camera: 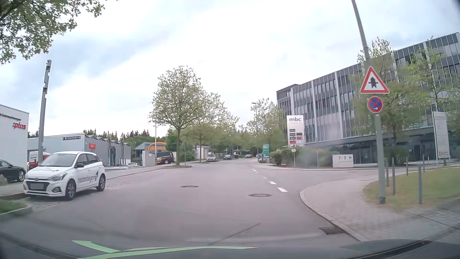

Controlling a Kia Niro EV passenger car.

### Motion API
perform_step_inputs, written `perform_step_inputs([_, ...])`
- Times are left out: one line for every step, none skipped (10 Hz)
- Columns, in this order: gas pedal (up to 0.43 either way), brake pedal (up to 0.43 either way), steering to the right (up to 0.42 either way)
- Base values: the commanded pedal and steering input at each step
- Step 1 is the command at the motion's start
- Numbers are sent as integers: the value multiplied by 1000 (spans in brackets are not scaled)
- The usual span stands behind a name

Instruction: Follow the waypoints while adhering to traffic rules and regulations

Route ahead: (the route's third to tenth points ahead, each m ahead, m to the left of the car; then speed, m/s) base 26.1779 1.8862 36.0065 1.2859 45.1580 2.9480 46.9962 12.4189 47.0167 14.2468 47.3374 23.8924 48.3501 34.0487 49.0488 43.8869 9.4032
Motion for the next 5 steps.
perform_step_inputs([0, 0, 4])
perform_step_inputs([0, 0, 4])
perform_step_inputs([0, 0, 4])
perform_step_inputs([0, 0, 4])
perform_step_inputs([0, 0, 4])
